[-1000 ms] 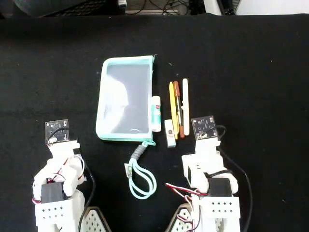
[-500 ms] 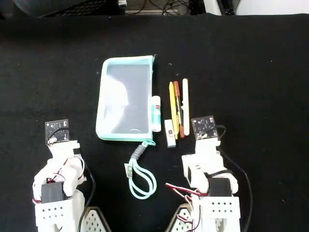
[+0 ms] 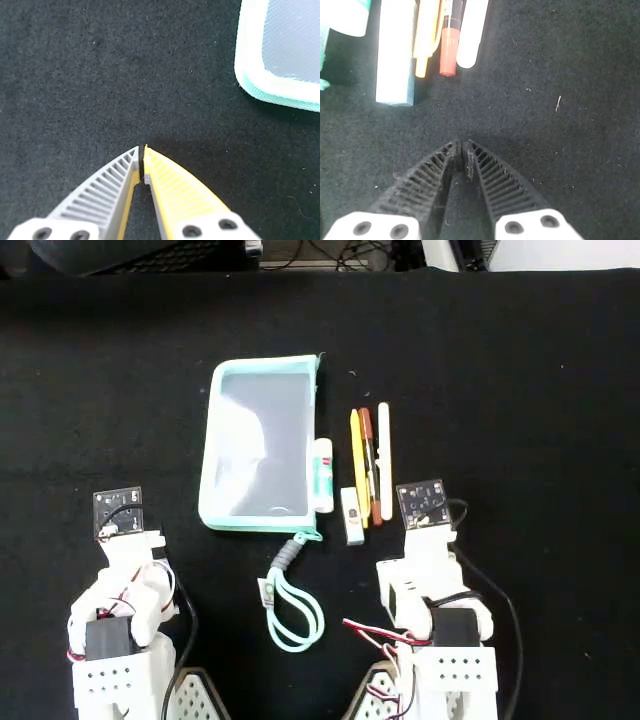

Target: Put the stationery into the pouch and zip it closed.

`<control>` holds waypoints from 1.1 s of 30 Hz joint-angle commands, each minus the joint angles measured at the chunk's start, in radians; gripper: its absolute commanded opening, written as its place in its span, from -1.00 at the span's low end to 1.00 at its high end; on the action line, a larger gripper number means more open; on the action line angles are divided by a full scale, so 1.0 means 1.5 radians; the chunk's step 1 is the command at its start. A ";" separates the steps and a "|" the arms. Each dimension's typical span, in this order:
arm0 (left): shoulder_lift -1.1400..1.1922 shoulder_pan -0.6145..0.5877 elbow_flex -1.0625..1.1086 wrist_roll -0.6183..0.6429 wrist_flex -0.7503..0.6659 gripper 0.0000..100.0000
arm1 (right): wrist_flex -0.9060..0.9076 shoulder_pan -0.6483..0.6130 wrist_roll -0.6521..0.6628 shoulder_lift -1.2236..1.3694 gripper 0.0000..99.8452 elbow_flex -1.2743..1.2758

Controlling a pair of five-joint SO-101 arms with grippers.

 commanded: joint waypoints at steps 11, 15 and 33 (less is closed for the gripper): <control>-0.006 -0.004 0.011 0.002 0.008 -0.94 | 0.003 -0.010 -0.006 -0.013 -0.95 -0.005; -0.006 -0.003 0.011 0.002 0.008 -0.94 | -0.019 -0.026 -0.007 -0.014 -0.94 -0.002; -0.006 -0.006 0.011 0.002 0.008 -0.94 | -0.205 -0.446 -0.001 -0.013 -0.94 -0.029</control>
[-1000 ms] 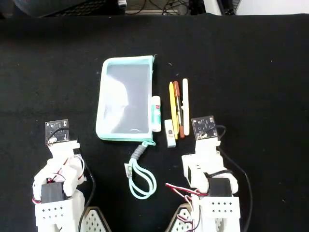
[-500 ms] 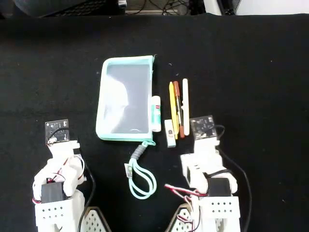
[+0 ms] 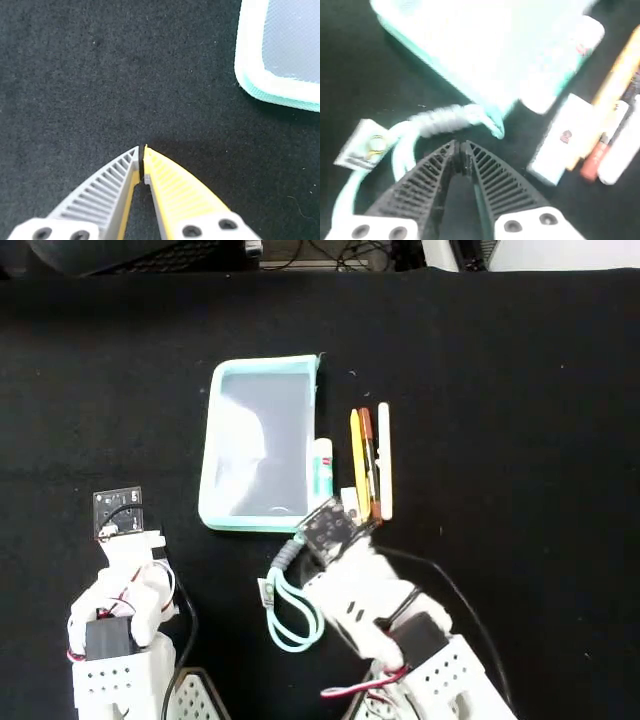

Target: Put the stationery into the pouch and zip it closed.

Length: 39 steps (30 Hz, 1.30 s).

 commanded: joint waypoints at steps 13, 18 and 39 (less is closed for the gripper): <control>-0.006 -0.006 0.011 0.002 0.008 -0.94 | -0.121 0.053 0.002 -0.007 -0.56 -0.016; -0.006 -0.006 0.011 0.002 0.008 -0.94 | -0.048 0.109 -0.002 -0.007 -0.56 -0.138; -0.006 -0.006 0.011 0.002 0.008 -0.94 | -0.178 0.109 -0.040 0.372 -0.56 -0.334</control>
